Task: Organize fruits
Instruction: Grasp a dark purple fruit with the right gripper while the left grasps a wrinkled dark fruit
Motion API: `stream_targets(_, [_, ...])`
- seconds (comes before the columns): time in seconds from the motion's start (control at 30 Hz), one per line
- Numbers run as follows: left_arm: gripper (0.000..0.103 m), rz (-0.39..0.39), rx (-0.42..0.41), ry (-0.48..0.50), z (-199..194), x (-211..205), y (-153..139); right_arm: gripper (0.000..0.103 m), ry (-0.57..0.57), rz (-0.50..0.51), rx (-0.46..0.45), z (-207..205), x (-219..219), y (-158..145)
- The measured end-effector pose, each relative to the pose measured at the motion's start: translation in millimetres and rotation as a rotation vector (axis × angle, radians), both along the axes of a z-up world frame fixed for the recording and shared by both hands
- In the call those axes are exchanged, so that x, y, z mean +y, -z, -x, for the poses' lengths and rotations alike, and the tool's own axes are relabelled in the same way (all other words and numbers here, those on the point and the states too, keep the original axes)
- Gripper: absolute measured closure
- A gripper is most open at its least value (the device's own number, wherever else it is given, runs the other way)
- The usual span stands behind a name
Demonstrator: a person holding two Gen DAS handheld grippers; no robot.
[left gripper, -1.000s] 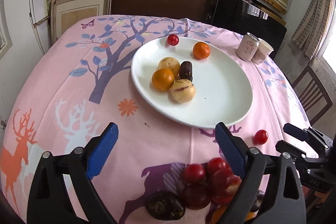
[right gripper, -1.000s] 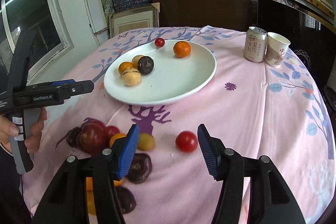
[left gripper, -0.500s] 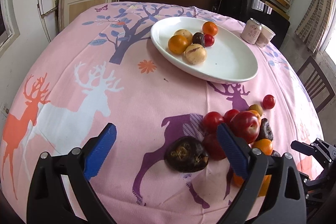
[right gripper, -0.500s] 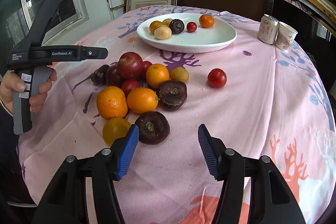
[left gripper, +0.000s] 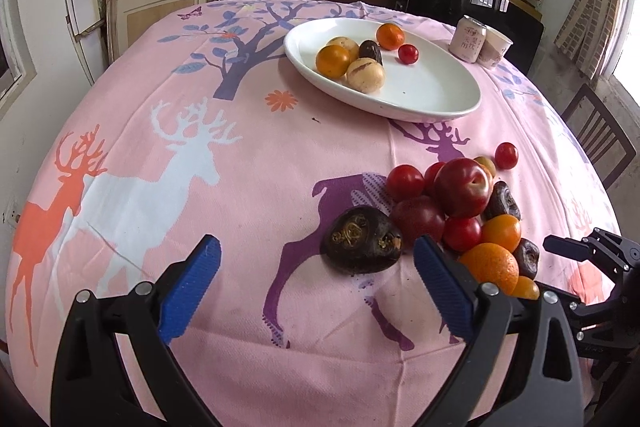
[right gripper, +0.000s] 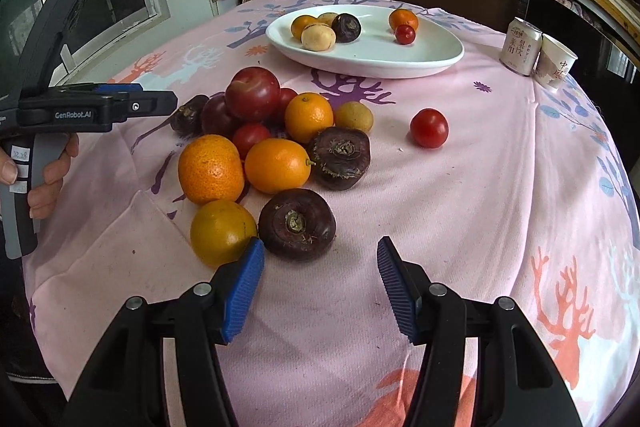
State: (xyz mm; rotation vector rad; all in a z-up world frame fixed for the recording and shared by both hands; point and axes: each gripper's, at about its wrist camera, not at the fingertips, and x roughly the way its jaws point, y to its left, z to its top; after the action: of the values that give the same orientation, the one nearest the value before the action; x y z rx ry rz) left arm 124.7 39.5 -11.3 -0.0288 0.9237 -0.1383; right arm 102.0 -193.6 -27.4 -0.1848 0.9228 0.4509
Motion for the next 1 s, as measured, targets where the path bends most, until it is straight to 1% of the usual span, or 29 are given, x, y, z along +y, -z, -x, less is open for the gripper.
stream_targets(0.23, [0.008, -0.030, 0.021, 0.018, 4.5, -4.4, 9.1, 0.044, -0.004, -0.007, 0.007, -13.6, 10.4, 1.9])
stream_targets(0.33, [0.008, -0.038, 0.027, 0.025, 6.1, -5.5, 10.9, 0.044, -0.015, -0.033, 0.012, -17.8, 13.2, 1.7])
stream_targets(0.43, [0.008, -0.047, 0.036, 0.028, 5.8, -7.0, 13.6, 0.048, 0.002, -0.033, 0.013, -21.1, 11.9, 6.3])
stream_targets(0.5, [0.008, -0.049, 0.039, 0.025, 5.4, -8.1, 14.9, 0.055, 0.014, -0.038, -0.001, -20.1, 9.6, 5.5])
stream_targets(0.53, [0.008, -0.047, 0.038, 0.021, 5.1, -7.7, 14.8, 0.061, 0.023, -0.044, -0.001, -20.6, 7.7, 5.3])
stream_targets(0.6, [0.008, -0.049, 0.040, 0.014, 3.4, -7.7, 15.5, 0.061, 0.025, -0.064, 0.004, -21.2, 4.5, 5.7])
stream_targets(0.7, [0.008, -0.055, 0.040, 0.006, 0.3, -9.2, 15.9, 0.061, 0.025, -0.062, 0.000, -19.6, 4.2, 5.6])
stream_targets(0.8, [0.008, -0.066, 0.032, 0.006, -4.4, -13.5, 15.9, 0.061, 0.026, -0.084, 0.007, -20.3, 0.9, 5.6])
stream_targets(0.9, [0.008, -0.084, 0.033, 0.020, -11.2, -20.4, 18.2, 0.061, 0.028, -0.103, 0.012, -20.7, -1.6, 5.8])
stream_targets(0.93, [0.008, -0.087, 0.022, 0.029, -11.7, -22.7, 18.2, 0.061, 0.029, -0.107, 0.013, -21.0, -2.5, 5.8])
stream_targets(0.97, [0.013, -0.085, 0.013, 0.046, -12.2, -25.2, 18.0, 0.061, 0.030, -0.111, 0.015, -21.2, -3.3, 5.8])
stream_targets(1.0, [0.035, -0.056, 0.013, 0.076, -12.8, -26.5, 17.6, 0.061, 0.031, -0.116, 0.015, -21.2, -3.8, 5.9])
